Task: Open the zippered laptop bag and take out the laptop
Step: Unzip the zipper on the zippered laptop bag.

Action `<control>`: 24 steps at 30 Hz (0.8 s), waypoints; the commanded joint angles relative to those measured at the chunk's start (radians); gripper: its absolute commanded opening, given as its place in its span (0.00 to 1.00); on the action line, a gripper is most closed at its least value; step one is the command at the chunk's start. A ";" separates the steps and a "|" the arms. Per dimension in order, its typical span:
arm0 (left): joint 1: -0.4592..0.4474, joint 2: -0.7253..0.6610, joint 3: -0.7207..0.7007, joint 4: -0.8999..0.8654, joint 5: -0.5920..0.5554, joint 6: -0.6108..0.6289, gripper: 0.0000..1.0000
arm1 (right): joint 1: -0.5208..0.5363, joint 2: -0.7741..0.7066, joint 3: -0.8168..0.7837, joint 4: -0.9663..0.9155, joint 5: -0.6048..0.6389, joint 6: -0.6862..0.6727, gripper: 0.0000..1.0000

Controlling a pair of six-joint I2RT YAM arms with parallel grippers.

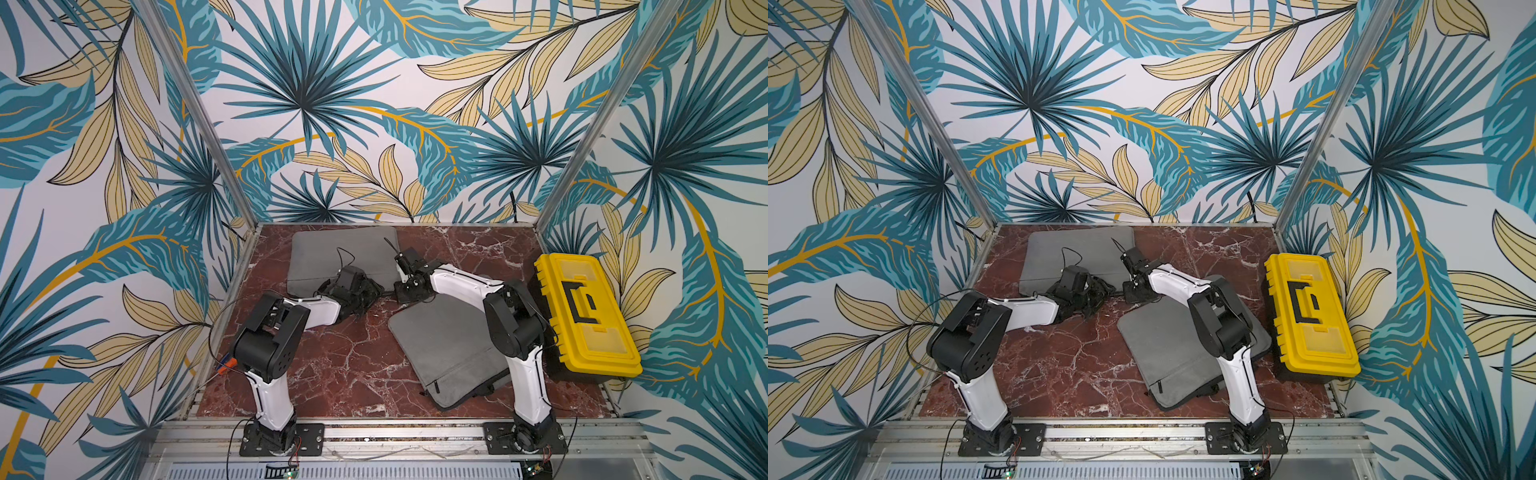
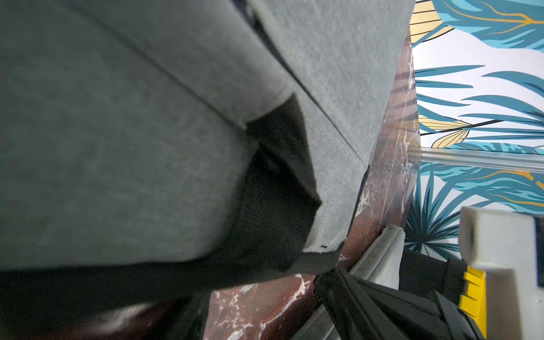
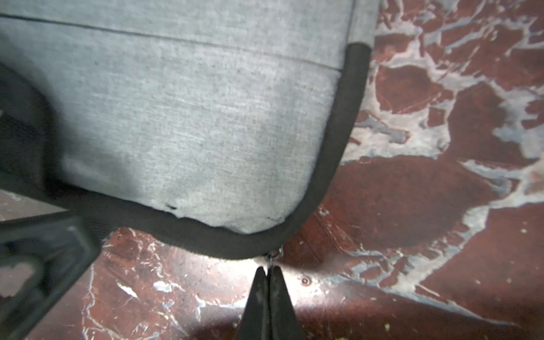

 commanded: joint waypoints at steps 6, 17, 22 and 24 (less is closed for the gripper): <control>-0.008 0.068 0.049 0.033 0.014 -0.031 0.62 | 0.018 -0.055 -0.022 -0.011 -0.038 0.011 0.00; -0.011 0.111 0.054 0.054 0.023 -0.053 0.35 | 0.031 -0.077 -0.039 -0.015 -0.046 0.015 0.00; -0.010 0.115 0.053 0.054 0.017 -0.054 0.25 | 0.033 -0.102 -0.067 -0.015 -0.056 0.016 0.00; -0.010 0.113 0.050 0.054 0.016 -0.053 0.15 | 0.033 -0.114 -0.082 -0.012 -0.053 0.018 0.00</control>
